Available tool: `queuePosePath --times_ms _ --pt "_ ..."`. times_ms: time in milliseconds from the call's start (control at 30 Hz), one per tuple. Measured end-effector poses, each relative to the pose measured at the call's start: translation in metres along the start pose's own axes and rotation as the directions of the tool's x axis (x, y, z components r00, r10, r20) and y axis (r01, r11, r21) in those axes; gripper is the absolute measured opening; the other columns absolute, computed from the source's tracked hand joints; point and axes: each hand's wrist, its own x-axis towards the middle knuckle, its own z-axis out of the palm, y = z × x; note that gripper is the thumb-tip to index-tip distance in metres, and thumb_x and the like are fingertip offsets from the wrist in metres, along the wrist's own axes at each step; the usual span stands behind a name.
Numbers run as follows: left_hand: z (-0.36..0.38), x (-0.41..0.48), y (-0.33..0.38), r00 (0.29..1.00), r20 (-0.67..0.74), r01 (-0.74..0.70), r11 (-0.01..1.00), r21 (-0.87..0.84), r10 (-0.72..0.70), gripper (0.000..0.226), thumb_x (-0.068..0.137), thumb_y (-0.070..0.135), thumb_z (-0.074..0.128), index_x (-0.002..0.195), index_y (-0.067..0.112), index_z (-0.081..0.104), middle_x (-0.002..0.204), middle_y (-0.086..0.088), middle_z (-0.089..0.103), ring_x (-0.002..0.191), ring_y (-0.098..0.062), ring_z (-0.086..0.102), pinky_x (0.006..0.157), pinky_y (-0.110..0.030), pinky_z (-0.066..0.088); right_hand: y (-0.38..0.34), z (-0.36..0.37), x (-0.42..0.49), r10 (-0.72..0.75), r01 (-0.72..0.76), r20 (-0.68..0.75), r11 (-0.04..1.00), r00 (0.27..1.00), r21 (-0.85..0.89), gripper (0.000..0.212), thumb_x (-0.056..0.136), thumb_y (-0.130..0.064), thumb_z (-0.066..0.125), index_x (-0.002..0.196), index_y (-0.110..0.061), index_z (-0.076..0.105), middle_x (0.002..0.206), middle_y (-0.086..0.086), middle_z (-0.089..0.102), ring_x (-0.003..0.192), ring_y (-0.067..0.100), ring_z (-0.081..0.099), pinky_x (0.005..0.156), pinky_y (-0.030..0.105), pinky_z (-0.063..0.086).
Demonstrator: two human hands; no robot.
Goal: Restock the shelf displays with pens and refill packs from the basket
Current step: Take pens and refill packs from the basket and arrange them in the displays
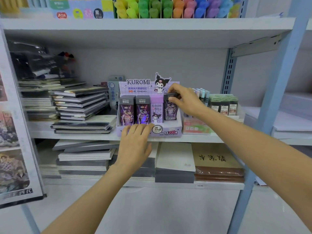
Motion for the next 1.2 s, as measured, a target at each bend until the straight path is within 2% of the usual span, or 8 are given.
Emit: queuePosePath --times_ms 167,300,433,667,800,967,1100,1200 --pt "0.001 0.000 0.000 1.000 -0.001 -0.001 1.000 0.012 0.001 0.058 0.083 0.021 0.065 0.139 0.018 0.048 0.123 -0.001 0.058 0.114 -0.026 0.052 0.104 -0.040 0.030 0.005 0.005 0.005 0.042 -0.041 0.026 0.998 0.999 -0.047 0.015 0.096 -0.017 0.058 0.110 -0.014 0.055 0.102 0.006 0.065 0.085 0.018 0.057 0.067 0.021 0.039" --pt "0.001 0.001 0.001 1.000 0.008 0.008 1.000 0.019 -0.008 0.059 0.084 0.022 0.064 0.140 0.019 0.046 0.125 -0.001 0.057 0.116 -0.025 0.051 0.105 -0.040 0.028 0.003 0.004 0.013 0.011 -0.019 -0.030 0.966 0.999 -0.256 0.022 0.091 -0.021 0.064 0.112 -0.014 0.059 0.105 -0.001 0.054 0.097 0.019 0.053 0.082 0.031 0.043" --pt "0.004 0.002 0.002 1.000 -0.011 0.003 0.999 0.036 -0.003 0.060 0.082 0.023 0.066 0.139 0.018 0.047 0.123 -0.002 0.058 0.115 -0.026 0.051 0.105 -0.042 0.030 0.003 0.009 0.010 -0.025 -0.020 -0.139 0.950 0.990 -0.312 0.022 0.088 -0.017 0.068 0.109 -0.016 0.062 0.112 0.002 0.062 0.100 0.024 0.058 0.088 0.035 0.044" --pt "0.008 0.000 0.001 1.000 0.031 0.003 0.998 0.058 -0.005 0.064 0.088 0.033 0.057 0.146 0.021 0.034 0.139 0.001 0.046 0.129 -0.023 0.040 0.113 -0.041 0.020 0.005 0.014 0.007 -0.037 -0.016 -0.119 0.909 0.992 -0.417 0.027 0.093 -0.017 0.061 0.119 -0.014 0.064 0.118 0.005 0.056 0.112 0.025 0.049 0.099 0.036 0.033" --pt "0.008 -0.009 0.010 0.999 -0.036 0.015 1.000 -0.002 -0.015 0.071 0.084 0.026 0.062 0.147 0.011 0.035 0.150 -0.008 0.037 0.141 -0.028 0.028 0.118 -0.048 0.012 -0.007 0.015 -0.025 -0.202 0.134 -0.194 0.939 0.960 -0.317 0.028 0.092 -0.015 0.060 0.120 -0.013 0.062 0.116 0.003 0.059 0.112 0.020 0.053 0.098 0.033 0.036" --pt "0.042 -0.055 0.038 0.973 -0.230 -0.027 0.991 -0.135 -0.005 0.057 0.068 0.005 0.072 0.124 0.002 0.059 0.124 -0.018 0.056 0.117 -0.031 0.041 0.099 -0.042 0.030 -0.015 0.053 -0.117 -0.299 0.305 -0.154 0.952 0.942 0.018 0.010 0.093 -0.016 0.057 0.093 -0.012 0.066 0.084 -0.005 0.062 0.067 0.006 0.052 0.062 0.020 0.042" --pt "0.103 -0.127 0.058 0.998 0.059 0.000 0.962 -0.272 0.016 0.036 0.067 -0.005 0.072 0.101 0.003 0.067 0.104 -0.014 0.064 0.095 -0.035 0.060 0.080 -0.042 0.046 0.017 0.121 -0.205 -0.116 0.089 0.161 0.982 0.980 0.166 0.013 0.091 -0.021 0.057 0.085 -0.018 0.067 0.071 -0.012 0.060 0.060 0.005 0.049 0.057 0.021 0.043" --pt "0.148 -0.195 0.067 0.905 0.421 0.104 0.932 -0.348 0.056 0.031 0.077 -0.002 0.065 0.108 0.003 0.067 0.110 -0.014 0.063 0.104 -0.036 0.059 0.084 -0.043 0.045 0.056 0.180 -0.275 0.114 -0.198 0.423 0.967 0.899 0.161 0.010 0.092 -0.020 0.059 0.087 -0.018 0.067 0.072 -0.010 0.063 0.062 0.008 0.054 0.063 0.029 0.048"
